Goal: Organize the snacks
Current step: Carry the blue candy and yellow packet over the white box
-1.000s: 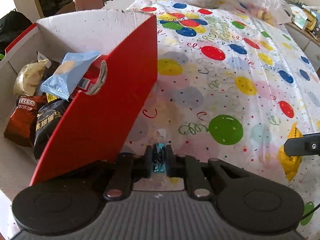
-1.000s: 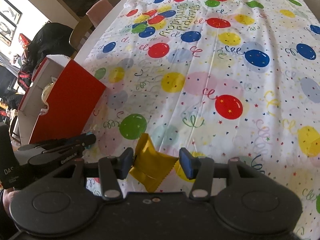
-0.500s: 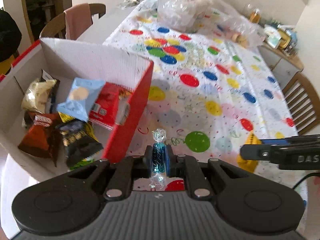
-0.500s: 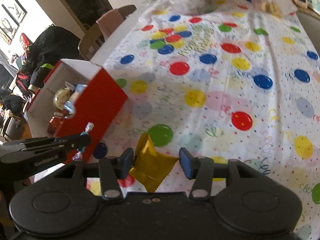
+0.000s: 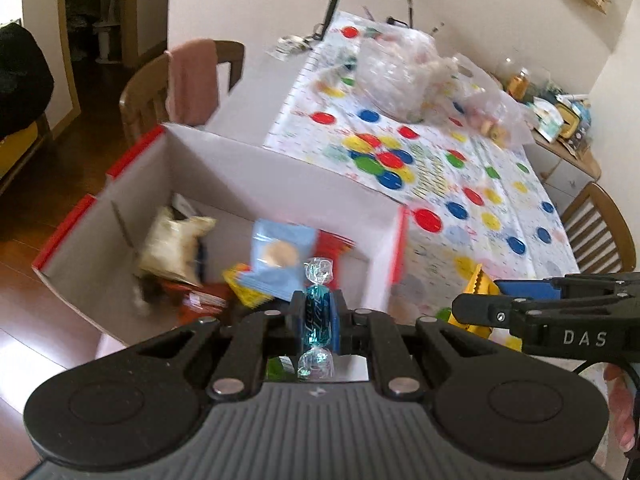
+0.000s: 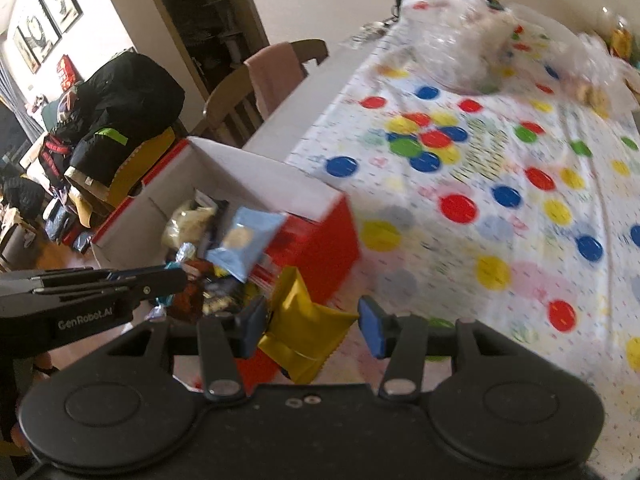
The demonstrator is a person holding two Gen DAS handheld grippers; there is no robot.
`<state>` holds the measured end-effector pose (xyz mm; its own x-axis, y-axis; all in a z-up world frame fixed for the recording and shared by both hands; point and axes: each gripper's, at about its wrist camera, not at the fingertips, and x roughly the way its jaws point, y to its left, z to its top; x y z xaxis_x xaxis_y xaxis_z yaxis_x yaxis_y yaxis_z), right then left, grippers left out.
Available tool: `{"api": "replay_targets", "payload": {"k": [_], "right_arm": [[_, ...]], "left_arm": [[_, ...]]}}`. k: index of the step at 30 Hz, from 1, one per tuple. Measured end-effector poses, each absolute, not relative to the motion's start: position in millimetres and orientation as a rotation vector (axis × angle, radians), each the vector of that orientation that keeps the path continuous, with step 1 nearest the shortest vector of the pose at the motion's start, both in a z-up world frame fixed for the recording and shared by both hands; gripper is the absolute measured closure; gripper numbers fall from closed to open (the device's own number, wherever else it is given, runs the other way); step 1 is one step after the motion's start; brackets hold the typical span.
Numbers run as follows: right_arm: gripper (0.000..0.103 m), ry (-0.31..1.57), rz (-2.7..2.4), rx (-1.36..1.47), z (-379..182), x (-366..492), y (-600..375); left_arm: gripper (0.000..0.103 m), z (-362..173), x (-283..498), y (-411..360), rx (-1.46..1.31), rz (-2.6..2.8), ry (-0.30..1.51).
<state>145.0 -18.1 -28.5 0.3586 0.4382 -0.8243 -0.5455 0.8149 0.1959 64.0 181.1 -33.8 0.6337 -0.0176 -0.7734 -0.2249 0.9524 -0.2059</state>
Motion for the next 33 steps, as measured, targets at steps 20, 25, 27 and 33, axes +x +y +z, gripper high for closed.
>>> {"api": "replay_targets", "payload": {"k": [20, 25, 27, 33], "right_arm": [[0.055, 1.057, 0.583, -0.293, -75, 148, 104], [0.054, 1.074, 0.558, -0.317, -87, 150, 110], [0.054, 1.078, 0.551, -0.313, -90, 151, 110], [0.051, 1.081, 0.542, -0.299, -93, 149, 110]], "left_arm": [[0.091, -82, 84, 297, -0.246, 0.128, 0.970], [0.091, -97, 86, 294, -0.232, 0.115, 1.001], [0.091, -101, 87, 293, -0.228, 0.109, 1.009], [0.091, -108, 87, 284, -0.193, 0.086, 1.029]]}}
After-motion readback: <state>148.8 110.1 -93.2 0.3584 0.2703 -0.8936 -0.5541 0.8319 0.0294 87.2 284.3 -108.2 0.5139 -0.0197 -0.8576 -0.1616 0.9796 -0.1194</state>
